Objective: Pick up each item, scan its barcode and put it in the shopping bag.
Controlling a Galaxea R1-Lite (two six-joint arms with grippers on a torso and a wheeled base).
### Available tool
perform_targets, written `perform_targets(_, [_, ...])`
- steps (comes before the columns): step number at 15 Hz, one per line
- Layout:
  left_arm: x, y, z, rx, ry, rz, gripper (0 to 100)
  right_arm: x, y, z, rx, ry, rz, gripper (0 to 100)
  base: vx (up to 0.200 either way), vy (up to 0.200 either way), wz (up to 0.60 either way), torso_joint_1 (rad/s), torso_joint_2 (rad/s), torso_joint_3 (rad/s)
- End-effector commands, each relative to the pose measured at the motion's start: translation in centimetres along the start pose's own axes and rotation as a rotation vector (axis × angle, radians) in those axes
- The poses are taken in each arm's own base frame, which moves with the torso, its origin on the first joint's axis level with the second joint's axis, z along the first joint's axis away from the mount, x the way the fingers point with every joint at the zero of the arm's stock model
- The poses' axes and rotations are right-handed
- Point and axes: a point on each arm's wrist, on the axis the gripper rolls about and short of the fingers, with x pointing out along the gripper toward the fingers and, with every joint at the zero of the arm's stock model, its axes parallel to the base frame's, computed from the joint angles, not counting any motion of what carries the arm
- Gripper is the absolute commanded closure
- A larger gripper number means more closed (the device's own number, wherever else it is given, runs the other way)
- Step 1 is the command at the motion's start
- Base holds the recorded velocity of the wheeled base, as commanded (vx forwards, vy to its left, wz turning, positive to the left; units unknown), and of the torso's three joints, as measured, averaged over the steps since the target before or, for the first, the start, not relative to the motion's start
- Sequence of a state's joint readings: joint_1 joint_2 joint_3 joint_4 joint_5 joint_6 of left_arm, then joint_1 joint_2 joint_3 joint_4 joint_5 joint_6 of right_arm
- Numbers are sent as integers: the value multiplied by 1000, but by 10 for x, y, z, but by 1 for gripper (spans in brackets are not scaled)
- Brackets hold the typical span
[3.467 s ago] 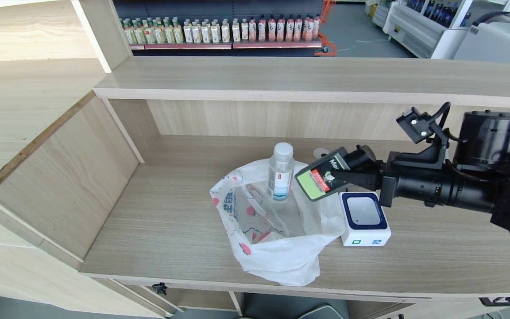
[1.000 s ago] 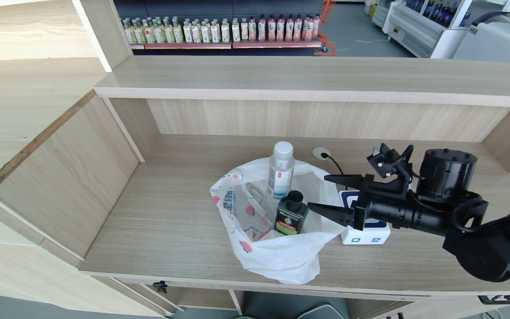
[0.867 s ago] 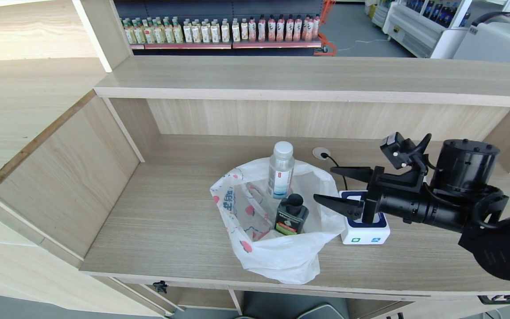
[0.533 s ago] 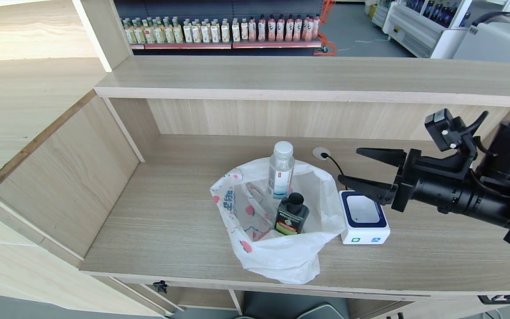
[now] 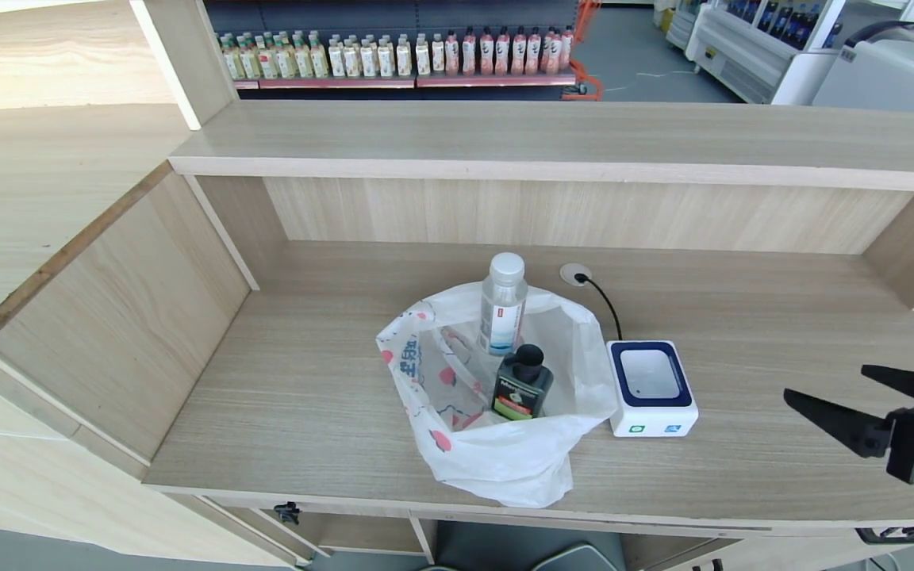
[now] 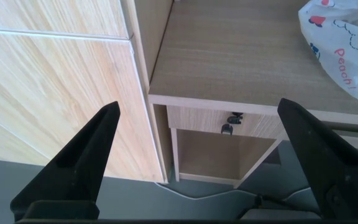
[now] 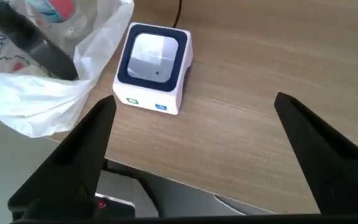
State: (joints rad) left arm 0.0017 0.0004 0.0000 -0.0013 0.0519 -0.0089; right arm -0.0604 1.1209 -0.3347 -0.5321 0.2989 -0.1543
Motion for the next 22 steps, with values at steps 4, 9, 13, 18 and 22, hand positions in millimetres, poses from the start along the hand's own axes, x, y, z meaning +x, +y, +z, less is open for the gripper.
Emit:
perform_targets(4, [0,0,0,0,-1,0,0,-87,34,-79,10,-72,-210,0,0,0,0,0,0,0])
perform_targets(9, [0,0,0,0,-1,0,0,-124,54,-122,16,-129,-203,0,0,0,0,0,0,0])
perform_targets(13, [0,0,0,0,-1,0,0,-131,55,-127,4,-212,-181,0,0,0,0,0,0,0])
perform_targets(18, [0,0,0,0,-1,0,0,-133,55,-131,6,-226,-196,0,0,0,0,0,0,0])
perform_targets(22, [0,0,0,0,-1,0,0,-133,55,-131,13,-220,-198,0,0,0,0,0,0,0])
